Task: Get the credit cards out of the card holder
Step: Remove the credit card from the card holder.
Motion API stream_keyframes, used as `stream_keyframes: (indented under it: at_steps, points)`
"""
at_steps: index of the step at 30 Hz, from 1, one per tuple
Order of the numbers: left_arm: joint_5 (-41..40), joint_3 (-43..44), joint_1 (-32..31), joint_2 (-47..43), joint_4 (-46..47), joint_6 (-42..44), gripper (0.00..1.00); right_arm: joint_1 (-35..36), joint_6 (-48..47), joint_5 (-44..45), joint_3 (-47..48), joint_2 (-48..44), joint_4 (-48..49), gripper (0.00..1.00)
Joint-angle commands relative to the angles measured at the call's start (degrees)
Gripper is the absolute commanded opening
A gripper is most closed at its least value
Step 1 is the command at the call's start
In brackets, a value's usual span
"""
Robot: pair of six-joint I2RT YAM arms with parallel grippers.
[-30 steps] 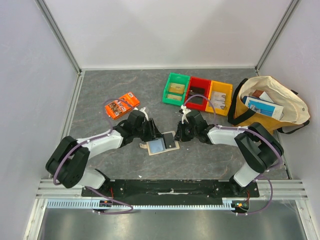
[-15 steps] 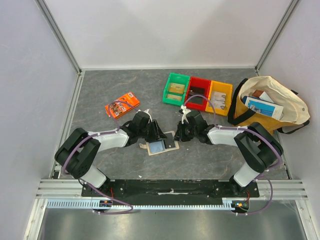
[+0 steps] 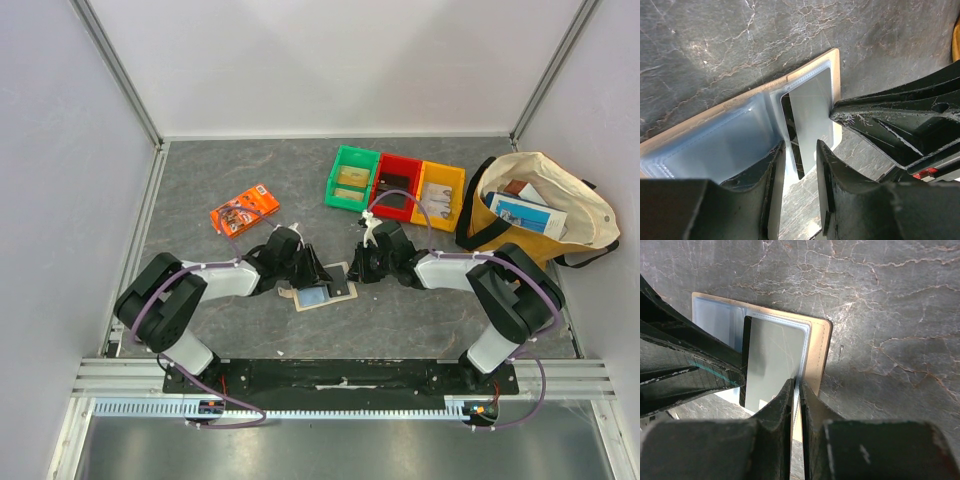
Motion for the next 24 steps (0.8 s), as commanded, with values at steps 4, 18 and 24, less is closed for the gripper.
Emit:
stream_keyframes:
  at_steps: [4, 18, 24]
  points:
    - [2.5, -1.24, -0.5, 1.13, 5.02, -3.35, 0.34, 0.38, -0.12, -0.04, -1.63, 2.47, -1.89, 0.14]
    - [3.03, -3.53, -0.5, -1.95, 7.66, -5.9, 0.04, 0.38, -0.04, 0.58, -1.28, 4.05, -2.94, 0.09]
    - [2.85, -5.11, -0.49, -3.62, 7.31, -6.78, 0.03, 0.2, -0.21, 2.6, -0.57, 5.19, -5.23, 0.0]
